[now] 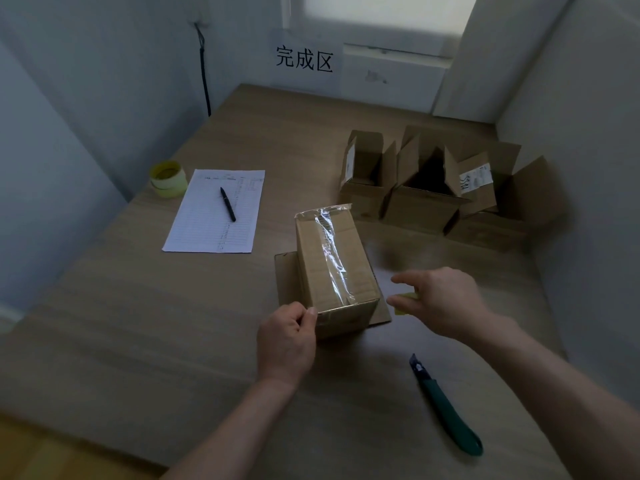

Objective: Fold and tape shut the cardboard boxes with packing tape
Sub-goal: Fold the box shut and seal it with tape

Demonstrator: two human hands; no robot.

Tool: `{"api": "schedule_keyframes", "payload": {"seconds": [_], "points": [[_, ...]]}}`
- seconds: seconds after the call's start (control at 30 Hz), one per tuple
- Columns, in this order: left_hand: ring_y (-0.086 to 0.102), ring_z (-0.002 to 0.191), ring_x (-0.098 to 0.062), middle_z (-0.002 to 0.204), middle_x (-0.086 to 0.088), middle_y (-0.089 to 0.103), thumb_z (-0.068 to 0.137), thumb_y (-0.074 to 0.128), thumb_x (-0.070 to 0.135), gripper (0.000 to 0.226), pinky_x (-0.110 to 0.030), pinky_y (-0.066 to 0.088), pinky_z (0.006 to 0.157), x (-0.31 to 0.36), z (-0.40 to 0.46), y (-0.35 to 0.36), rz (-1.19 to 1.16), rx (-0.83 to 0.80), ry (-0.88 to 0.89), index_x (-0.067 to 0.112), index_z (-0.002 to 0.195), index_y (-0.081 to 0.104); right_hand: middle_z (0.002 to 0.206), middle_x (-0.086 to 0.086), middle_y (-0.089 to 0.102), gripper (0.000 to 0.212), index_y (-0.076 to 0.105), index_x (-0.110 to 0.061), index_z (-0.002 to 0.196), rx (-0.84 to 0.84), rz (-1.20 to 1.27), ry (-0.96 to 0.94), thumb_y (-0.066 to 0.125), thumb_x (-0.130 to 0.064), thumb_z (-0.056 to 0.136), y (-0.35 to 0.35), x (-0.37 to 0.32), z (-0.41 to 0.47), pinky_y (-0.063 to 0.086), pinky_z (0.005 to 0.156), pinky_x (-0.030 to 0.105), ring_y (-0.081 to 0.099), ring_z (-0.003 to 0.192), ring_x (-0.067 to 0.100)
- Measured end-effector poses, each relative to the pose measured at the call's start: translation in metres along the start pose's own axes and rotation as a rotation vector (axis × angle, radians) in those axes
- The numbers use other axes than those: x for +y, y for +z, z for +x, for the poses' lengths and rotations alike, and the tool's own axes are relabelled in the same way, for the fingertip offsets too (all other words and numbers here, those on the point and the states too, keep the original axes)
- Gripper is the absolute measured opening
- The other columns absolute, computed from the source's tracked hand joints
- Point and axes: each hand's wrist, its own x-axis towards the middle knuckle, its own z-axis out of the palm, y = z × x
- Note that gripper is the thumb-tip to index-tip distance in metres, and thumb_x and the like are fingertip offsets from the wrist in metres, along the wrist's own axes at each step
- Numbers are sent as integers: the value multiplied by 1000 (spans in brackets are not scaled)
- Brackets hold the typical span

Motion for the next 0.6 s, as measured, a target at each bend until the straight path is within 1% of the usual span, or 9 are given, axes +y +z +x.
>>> {"api": "schedule_keyframes", "payload": {"seconds": [0.13,0.23,0.3,0.37,0.43,0.47,0.5,0.53,0.6], "points": [[36,52,-14,50,7,33,89,66,16,53,-31,30,52,-2,3,4,2,-1,-32,22,51,30,97,-13,71,57,53,-42,133,37,-9,-27,46,-72,85,8,3,9,44,62,24,61,80,5],[36,51,-12,49,7,34,89,66,17,52,-30,29,51,-5,7,8,-4,-7,-65,21,50,31,94,-13,71,56,52,-42,135,47,-10,-40,47,-70,86,13,4,15,38,58,22,50,72,2],[35,50,-11,47,6,34,89,66,19,51,-29,28,50,-9,8,11,-24,-17,-128,17,50,34,88,-12,70,57,45,-45,139,35,-28,-49,46,-69,88,16,6,17,36,55,22,48,69,2],[38,51,-12,46,5,36,89,67,23,49,-29,28,50,-13,12,15,-55,-50,-219,14,49,40,87,-11,68,58,35,-48,146,16,-41,-94,41,-66,91,20,8,17,42,55,23,54,69,5],[48,58,-16,49,7,46,87,68,29,41,-29,36,54,-14,18,15,-81,-104,-322,13,53,52,97,-9,66,57,28,-47,150,-18,16,-171,43,-57,96,22,10,17,52,60,28,59,74,9],[55,66,-17,59,7,55,85,70,32,29,-30,41,60,-13,21,14,-91,-114,-374,16,63,60,102,-8,65,55,27,-46,150,-47,53,-218,43,-52,98,23,10,18,54,63,31,60,75,10],[58,78,-17,77,6,61,82,72,34,19,-30,45,67,-11,23,12,-90,-110,-411,16,81,65,104,-7,63,53,27,-46,150,-78,78,-263,43,-47,100,23,10,18,54,64,32,59,74,10],[58,94,-17,98,3,61,80,73,34,30,-29,45,76,-10,24,11,-44,-81,-385,17,103,63,102,-6,60,50,28,-46,149,-105,89,-297,41,-44,101,22,9,20,53,63,32,57,72,9],[41,127,-21,137,-4,42,82,68,35,58,-29,37,96,-7,27,10,101,-60,-95,25,135,46,100,-7,56,48,31,-45,149,-139,92,-345,40,-40,102,20,8,25,50,62,30,52,72,8]]}}
